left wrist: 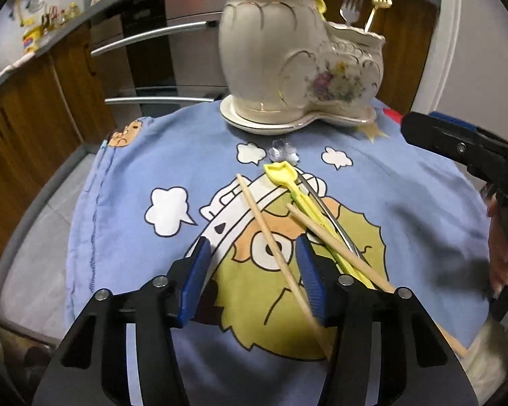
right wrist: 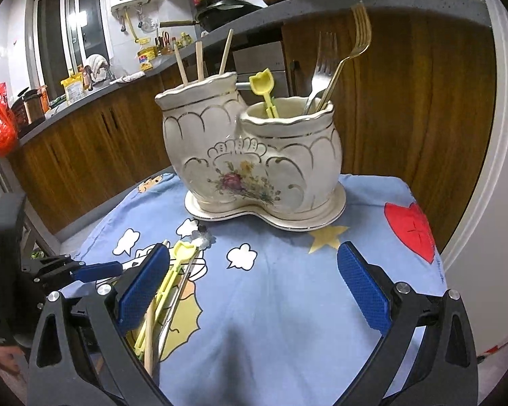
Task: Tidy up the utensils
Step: 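Move both open tools back down over the utensils on the cloth, then close the left tool on a chopstick while the right tool grasps a silver flower-handled spoon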
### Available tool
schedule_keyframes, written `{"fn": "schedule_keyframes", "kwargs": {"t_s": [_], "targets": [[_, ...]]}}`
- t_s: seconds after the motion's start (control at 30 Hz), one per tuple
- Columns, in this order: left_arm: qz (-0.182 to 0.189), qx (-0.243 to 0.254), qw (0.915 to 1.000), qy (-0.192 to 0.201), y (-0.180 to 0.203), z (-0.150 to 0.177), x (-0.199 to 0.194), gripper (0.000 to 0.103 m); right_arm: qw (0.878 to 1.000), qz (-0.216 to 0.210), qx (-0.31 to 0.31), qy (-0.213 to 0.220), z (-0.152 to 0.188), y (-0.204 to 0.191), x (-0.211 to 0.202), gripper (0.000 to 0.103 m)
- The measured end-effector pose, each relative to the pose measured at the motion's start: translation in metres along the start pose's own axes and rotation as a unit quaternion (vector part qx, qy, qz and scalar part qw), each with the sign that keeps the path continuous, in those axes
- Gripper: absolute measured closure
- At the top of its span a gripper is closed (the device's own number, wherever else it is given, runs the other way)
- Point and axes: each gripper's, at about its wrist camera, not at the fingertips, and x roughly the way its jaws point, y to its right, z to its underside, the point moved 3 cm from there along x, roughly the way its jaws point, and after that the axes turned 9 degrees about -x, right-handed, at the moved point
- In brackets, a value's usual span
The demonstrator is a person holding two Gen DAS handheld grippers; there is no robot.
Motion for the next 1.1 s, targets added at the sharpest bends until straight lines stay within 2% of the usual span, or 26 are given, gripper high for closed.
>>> {"fn": "schedule_keyframes", "kwargs": {"t_s": [0.07,0.1,0.13,0.2,0.3,0.43,0.53,0.63,0.73,0.8,0.87,1.0,1.1], "targets": [[-0.001,0.004,1.0,0.001,0.003,0.001,0.001,0.052,1.0,-0.001,-0.005,-0.008,0.0,-0.003,0.003,0.005],[-0.004,0.007,1.0,0.002,0.005,0.001,0.001,0.057,1.0,-0.003,-0.007,-0.014,0.0,-0.005,0.005,0.005],[-0.007,0.009,0.9999,0.005,0.005,0.001,0.001,0.07,1.0,-0.005,-0.008,-0.018,0.001,-0.006,0.006,0.005],[-0.017,0.016,0.9997,0.01,0.005,0.0,0.001,0.083,1.0,-0.006,-0.009,-0.024,0.002,-0.009,0.008,0.006],[-0.023,0.024,0.9994,0.013,0.003,-0.002,0.002,0.094,0.999,-0.009,-0.016,-0.031,0.004,-0.013,0.011,0.009],[-0.02,0.03,0.9992,0.015,0.001,-0.005,0.003,0.095,0.999,-0.016,-0.027,-0.037,0.007,-0.021,0.014,0.013],[-0.016,0.021,0.9995,0.015,-0.001,-0.006,0.003,0.096,0.998,-0.021,-0.042,-0.045,0.009,-0.03,0.017,0.021],[-0.013,0.01,0.9996,0.021,-0.006,-0.009,0.0,0.098,0.997,-0.031,-0.05,-0.056,0.011,-0.036,0.021,0.035],[-0.011,-0.004,0.9993,0.036,-0.011,-0.014,-0.005,0.098,0.994,-0.043,-0.054,-0.081,0.011,-0.041,0.03,0.054],[-0.008,-0.01,0.999,0.042,-0.013,-0.017,-0.007,0.098,0.992,-0.052,-0.059,-0.102,0.01,-0.046,0.039,0.071],[-0.004,-0.011,0.999,0.044,-0.012,-0.017,-0.007,0.098,0.99,-0.059,-0.059,-0.116,0.01,-0.051,0.047,0.078],[0.001,-0.01,0.9989,0.045,-0.012,-0.017,-0.008,0.098,0.987,-0.072,-0.051,-0.136,0.009,-0.057,0.058,0.082],[0.008,-0.014,0.9989,0.044,-0.014,-0.017,-0.008,0.098,0.986,-0.06,-0.058,-0.144,0.006,-0.06,0.063,0.085]]}}
